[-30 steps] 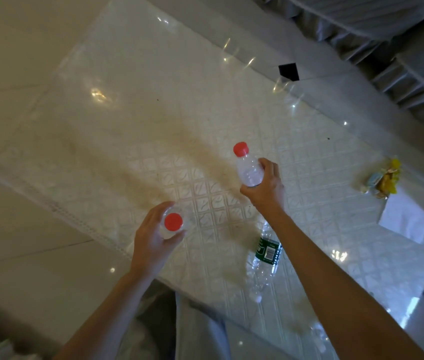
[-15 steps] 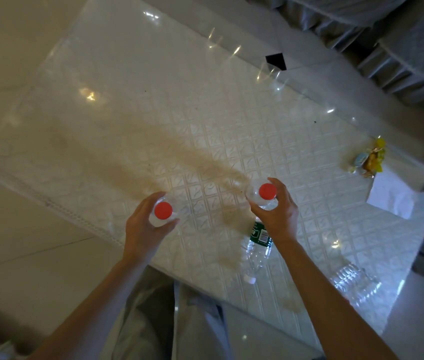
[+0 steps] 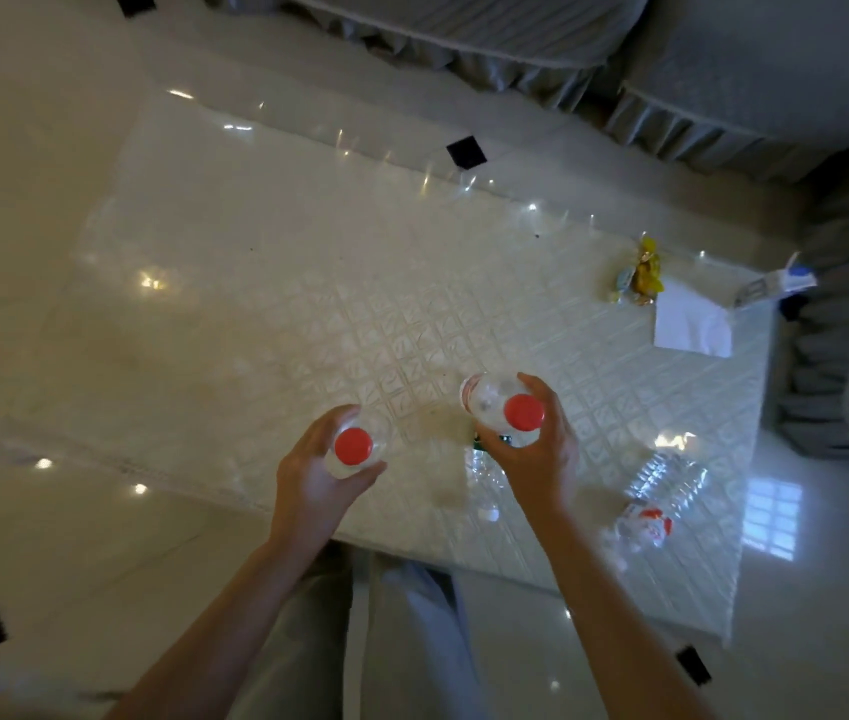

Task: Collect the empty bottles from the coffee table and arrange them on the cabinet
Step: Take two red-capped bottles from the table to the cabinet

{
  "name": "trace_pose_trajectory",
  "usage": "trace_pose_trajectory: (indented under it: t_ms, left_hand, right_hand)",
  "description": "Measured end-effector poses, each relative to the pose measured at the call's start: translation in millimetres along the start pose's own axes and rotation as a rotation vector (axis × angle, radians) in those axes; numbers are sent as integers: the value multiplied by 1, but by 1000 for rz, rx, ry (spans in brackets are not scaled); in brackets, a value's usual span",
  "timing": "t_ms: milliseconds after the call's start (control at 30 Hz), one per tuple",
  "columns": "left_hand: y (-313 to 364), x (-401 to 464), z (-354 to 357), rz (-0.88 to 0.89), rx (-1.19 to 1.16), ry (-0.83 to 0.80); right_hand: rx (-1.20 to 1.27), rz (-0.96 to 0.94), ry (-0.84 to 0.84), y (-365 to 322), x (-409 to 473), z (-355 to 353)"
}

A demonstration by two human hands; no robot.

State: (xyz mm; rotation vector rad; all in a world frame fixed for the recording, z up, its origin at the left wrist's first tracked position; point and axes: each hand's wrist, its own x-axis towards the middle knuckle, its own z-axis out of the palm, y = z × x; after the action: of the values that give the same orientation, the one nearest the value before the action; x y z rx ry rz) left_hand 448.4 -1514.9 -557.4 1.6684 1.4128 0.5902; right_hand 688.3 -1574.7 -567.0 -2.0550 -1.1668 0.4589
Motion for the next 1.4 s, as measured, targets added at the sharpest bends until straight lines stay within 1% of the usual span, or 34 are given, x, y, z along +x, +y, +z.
trace_pose_trajectory:
  t_ms: [233, 333, 500, 667, 867, 967, 1133, 1267, 1333, 1400]
  left_hand:
    - [46, -11, -33, 252, 6, -152]
    - [57, -16, -48, 387, 22, -254]
    - [60, -31, -69, 545, -17, -441]
    - [58, -60, -83, 646, 12, -646]
    - [66, -113, -90, 893, 154, -899]
    - [72, -150, -87, 933, 171, -1009]
    - [73, -221, -80, 973, 146, -1186]
    - [69, -292, -79, 1017, 156, -1318]
    - [63, -329, -81, 1012, 152, -1404]
    - [55, -365, -83, 1062, 143, -1480]
  right_hand:
    - [41, 192, 144, -48, -73, -42]
    - [6, 256, 213, -71, -110, -48]
    - [-26, 358, 290, -105, -176, -50]
    - [-48, 489, 484, -135, -252, -50]
    - [-54, 641, 691, -155, -359, -52]
    - [-27, 749, 814, -167, -418, -48]
    - [85, 910, 1034, -194, -517, -36]
    - [147, 1010, 1153, -220, -601, -22]
    - [128, 1055, 1212, -236, -639, -13]
    - [114, 1094, 1271, -251, -676, -2]
